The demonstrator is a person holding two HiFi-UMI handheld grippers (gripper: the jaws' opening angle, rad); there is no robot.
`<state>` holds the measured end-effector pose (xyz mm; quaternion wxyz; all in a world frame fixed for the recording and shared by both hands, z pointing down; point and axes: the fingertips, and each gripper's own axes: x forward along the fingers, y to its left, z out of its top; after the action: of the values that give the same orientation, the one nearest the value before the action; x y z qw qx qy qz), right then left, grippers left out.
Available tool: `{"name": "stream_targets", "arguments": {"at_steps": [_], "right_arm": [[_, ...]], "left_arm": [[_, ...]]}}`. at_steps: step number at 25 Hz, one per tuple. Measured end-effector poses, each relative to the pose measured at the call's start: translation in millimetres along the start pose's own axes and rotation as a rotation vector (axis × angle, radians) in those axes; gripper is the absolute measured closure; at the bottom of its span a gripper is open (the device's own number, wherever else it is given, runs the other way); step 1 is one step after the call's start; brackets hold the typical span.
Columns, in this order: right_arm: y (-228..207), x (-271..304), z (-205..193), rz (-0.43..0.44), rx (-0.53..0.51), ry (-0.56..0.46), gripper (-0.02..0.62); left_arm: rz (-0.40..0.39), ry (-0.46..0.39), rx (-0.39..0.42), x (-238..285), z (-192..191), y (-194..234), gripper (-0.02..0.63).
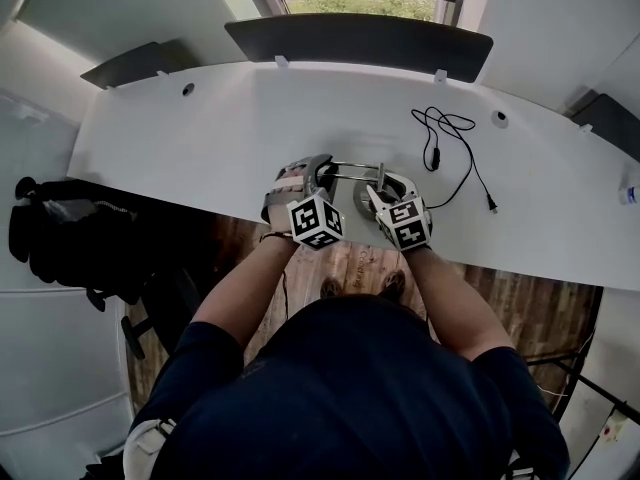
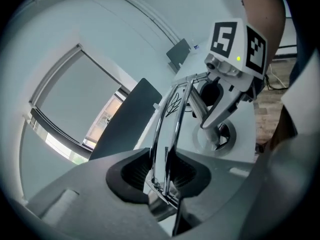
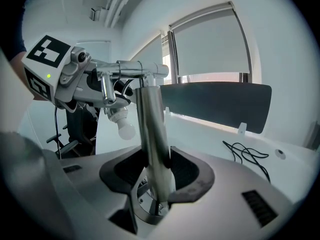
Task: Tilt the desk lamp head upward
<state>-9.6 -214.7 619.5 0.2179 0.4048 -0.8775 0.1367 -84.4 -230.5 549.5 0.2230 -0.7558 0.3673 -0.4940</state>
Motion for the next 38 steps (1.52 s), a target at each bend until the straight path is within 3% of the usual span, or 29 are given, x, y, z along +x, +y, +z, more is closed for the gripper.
{"name": "stream_targets", "arguments": {"at_steps": [9,16,25,38], "right_arm": [[-0.6,0.0,-0.4,0.013,-0.007,-0.009,0.433],[0.3,-0.1,-0.8,0.009,-0.014,-0.005,0.433],[-0.1,0.2,-2.2,-0.021,-0.039,0.012,0.434],[5.3,3.7,-1.8,-0.065,-0.029,0.02,0.439]], "left_arm": [[0.076,-0.004,0.257,-25.6,27.3,27.2,0.509],[0.081,0.033,0.352,-32.7,35.4,31.5,0.509],[0.072,0.098,0.585,-41.9,55.0,35.6,0.515],[0.058,0.183,0.742,-51.0,65.7,38.2,0.515]]}}
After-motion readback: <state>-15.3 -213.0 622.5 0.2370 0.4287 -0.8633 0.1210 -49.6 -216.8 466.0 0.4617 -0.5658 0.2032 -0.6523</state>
